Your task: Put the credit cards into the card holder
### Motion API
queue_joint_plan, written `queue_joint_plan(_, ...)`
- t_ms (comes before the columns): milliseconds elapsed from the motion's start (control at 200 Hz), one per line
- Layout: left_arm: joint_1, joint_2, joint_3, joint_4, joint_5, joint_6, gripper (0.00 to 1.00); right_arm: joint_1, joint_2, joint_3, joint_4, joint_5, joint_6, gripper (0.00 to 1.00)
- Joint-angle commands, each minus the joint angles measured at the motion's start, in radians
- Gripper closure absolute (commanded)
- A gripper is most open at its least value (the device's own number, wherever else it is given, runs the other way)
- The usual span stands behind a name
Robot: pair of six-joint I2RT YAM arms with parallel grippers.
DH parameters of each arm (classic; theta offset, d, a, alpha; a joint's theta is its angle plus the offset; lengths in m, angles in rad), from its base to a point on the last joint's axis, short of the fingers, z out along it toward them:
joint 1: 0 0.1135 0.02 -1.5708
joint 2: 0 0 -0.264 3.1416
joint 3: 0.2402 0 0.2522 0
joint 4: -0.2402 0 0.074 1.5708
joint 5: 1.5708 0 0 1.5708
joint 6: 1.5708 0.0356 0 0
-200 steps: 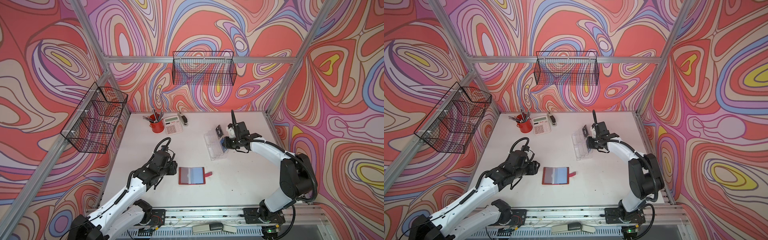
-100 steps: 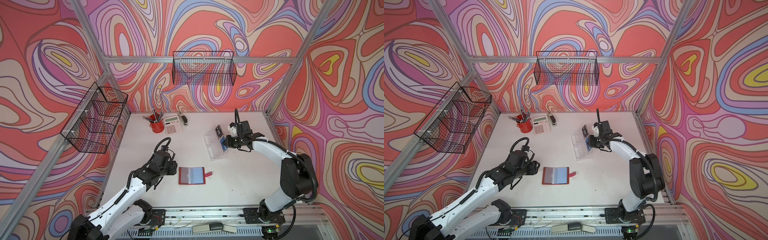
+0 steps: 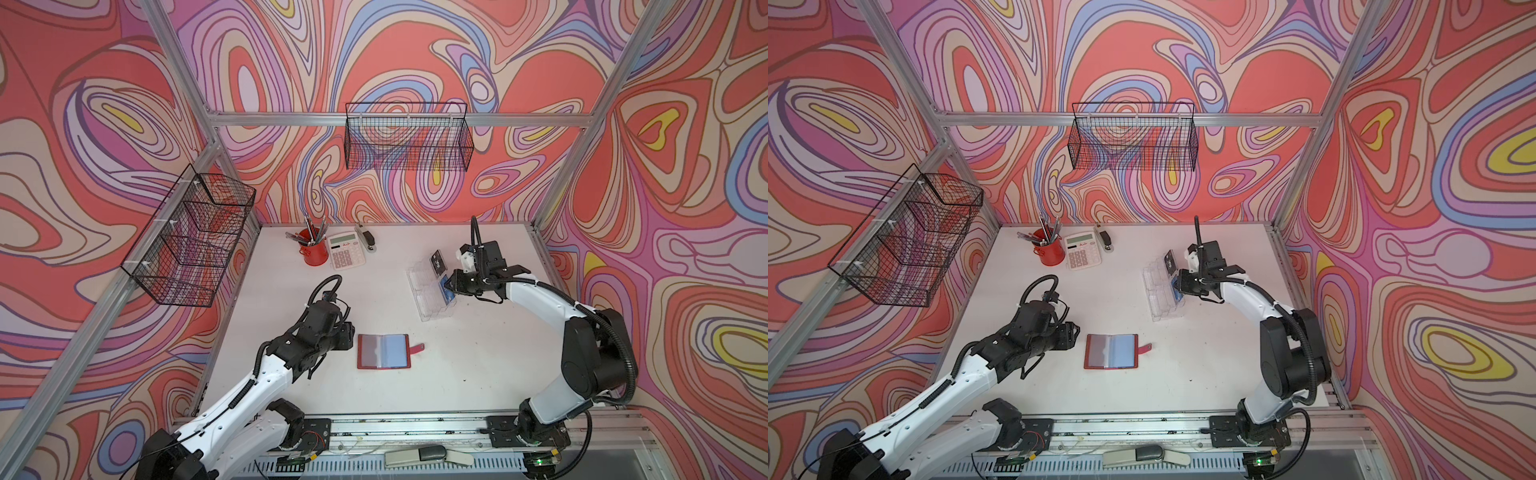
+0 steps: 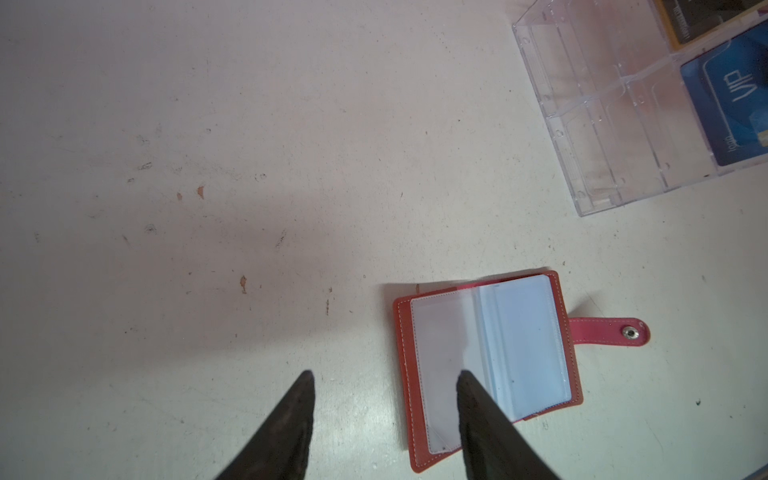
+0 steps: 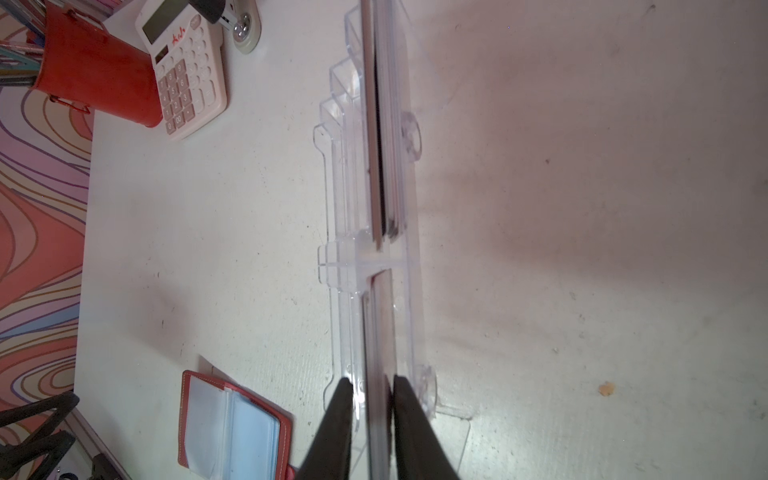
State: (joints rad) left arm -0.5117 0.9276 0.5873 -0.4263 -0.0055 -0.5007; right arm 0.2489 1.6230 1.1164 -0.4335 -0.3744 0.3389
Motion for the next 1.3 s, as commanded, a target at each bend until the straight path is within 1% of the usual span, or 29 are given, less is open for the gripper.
queue_joint_plan(0,-0.004,0.006,0.024,-0.026,-0.016,0.008,0.43,-0.004,-0.041,0.012,0.003,-0.004,-0.007,0.81)
queue_joint_plan(481,-0.004,0.003,0.023,-0.027,-0.013,0.007,0.43,-0.007,-0.091,0.034,-0.027,0.001,-0.005,0.8)
queue_joint_plan(571,-0.004,0.002,0.023,-0.027,-0.013,0.007,0.43,-0.007,-0.093,0.042,-0.037,0.03,-0.009,0.8)
queue_joint_plan(626,-0.004,0.002,0.024,-0.025,-0.014,0.007,0.43,-0.006,-0.088,0.061,-0.049,0.072,-0.011,0.8)
queue_joint_plan(681,-0.004,0.002,0.023,-0.024,-0.012,0.007,0.43,-0.006,-0.078,0.092,-0.055,0.129,-0.01,0.77)
queue_joint_plan(751,-0.004,0.005,0.024,-0.025,-0.011,0.007,0.43,-0.007,-0.044,0.148,-0.058,0.189,-0.011,0.67)
queue_joint_plan(806,-0.004,0.005,0.025,-0.028,-0.01,0.009,0.44,-0.009,0.003,0.202,-0.068,0.208,-0.021,0.63)
queue_joint_plan(846,-0.004,0.001,0.024,-0.029,-0.01,0.009,0.44,-0.013,0.047,0.245,-0.084,0.204,-0.03,0.62)
queue_joint_plan(906,-0.004,-0.011,0.019,-0.026,-0.006,0.012,0.44,-0.017,0.103,0.295,-0.109,0.194,-0.036,0.62)
queue_joint_plan(987,-0.004,-0.03,0.008,-0.018,-0.001,0.016,0.43,-0.017,0.171,0.345,-0.119,0.144,-0.055,0.58)
queue_joint_plan(1062,-0.004,-0.045,-0.003,-0.005,0.009,0.021,0.43,-0.017,0.195,0.364,-0.123,0.114,-0.066,0.57)
queue_joint_plan(1172,-0.004,-0.056,-0.007,0.002,0.023,0.026,0.42,-0.017,0.206,0.364,-0.122,0.11,-0.069,0.55)
queue_joint_plan(1292,-0.004,-0.064,-0.016,0.022,0.047,0.031,0.41,-0.017,0.236,0.364,-0.119,0.071,-0.066,0.55)
